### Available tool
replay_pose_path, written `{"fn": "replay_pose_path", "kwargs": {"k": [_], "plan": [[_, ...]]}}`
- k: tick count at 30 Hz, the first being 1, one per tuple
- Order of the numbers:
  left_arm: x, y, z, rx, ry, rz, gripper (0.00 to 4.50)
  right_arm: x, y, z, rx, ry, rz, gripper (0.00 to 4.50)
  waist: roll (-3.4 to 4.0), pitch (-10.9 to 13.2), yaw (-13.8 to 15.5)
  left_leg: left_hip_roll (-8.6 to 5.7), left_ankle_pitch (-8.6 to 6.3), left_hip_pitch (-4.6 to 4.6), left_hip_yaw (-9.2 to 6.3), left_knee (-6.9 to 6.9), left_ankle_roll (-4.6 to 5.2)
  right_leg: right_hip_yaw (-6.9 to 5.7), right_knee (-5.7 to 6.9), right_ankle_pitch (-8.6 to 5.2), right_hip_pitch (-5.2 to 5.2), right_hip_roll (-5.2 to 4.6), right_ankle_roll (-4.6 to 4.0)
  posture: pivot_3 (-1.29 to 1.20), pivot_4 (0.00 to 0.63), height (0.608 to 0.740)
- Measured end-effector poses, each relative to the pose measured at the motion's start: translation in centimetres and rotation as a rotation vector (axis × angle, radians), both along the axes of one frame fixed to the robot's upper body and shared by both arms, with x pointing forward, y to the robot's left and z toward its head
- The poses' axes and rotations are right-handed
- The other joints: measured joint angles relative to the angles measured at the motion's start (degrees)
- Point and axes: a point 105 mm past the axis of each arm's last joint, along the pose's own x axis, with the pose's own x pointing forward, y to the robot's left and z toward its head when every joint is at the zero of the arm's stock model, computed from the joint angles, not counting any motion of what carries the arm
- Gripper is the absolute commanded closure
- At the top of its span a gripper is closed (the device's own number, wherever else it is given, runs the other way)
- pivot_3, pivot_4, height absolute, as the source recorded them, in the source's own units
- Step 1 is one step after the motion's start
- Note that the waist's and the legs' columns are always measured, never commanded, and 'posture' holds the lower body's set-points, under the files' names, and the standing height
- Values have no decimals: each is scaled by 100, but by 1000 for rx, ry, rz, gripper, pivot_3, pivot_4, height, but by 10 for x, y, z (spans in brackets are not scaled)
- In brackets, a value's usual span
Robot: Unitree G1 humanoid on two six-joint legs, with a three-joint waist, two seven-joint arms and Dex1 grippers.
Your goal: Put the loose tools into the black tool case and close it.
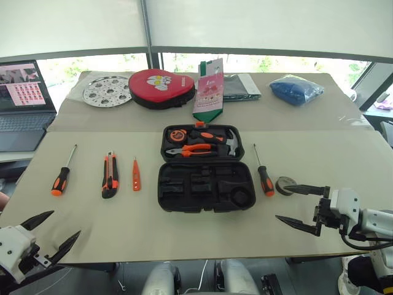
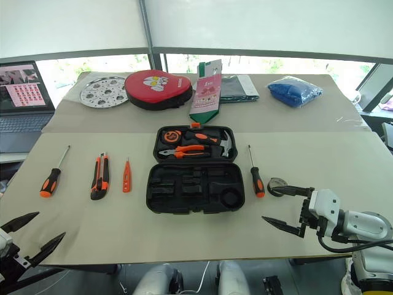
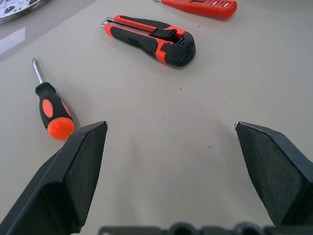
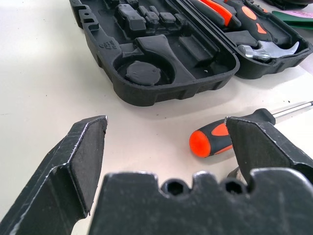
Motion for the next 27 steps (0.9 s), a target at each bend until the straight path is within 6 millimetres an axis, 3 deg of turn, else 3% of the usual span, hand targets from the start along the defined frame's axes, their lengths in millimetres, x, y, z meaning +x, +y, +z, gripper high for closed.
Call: {"fn": "replay_pose_path", "kwargs": {"k": [2,4,7,11,16,20,27], "plan": [[0,0,0,0,-1,1,0,0,0,0,0,1,0,41,0,0,0,0,0,0,0,0,0,0,0,0,0,0,0,0,150,740],[-1,7,12,-159,-51,82,0,8,4,1,13,-22,-27,41,-9,-3,-20,10,1,-1,0,1,-2,0,6,1,-4,0,2,0,150,740],[-17,34,27,-296,-93,264,0,16,33,19,184,-57,1,41,-11,-3,-107,27,-2,2,-1,0,-15,1,11,7,-7,10,11,0,150,740],[-44,59,14,-393,-38,478,0,15,62,50,335,-138,76,41,1,-1,-113,28,-4,1,0,-3,-19,0,11,5,-10,26,9,0,150,740],[-58,61,-5,-579,110,635,0,2,93,74,517,-280,165,41,-30,-12,-27,41,-5,2,-4,1,-31,-4,17,-2,-10,35,-3,0,150,740],[-29,54,12,-601,132,605,0,-7,100,77,503,-225,227,41,-28,-11,81,39,-3,8,-10,12,-34,-10,22,-19,-18,31,-36,0,150,740],[57,45,51,-571,205,624,0,-6,100,78,485,-203,250,41,-42,-19,5,35,35,20,-10,5,-100,-2,85,-13,-16,36,-28,0,150,740]]}}
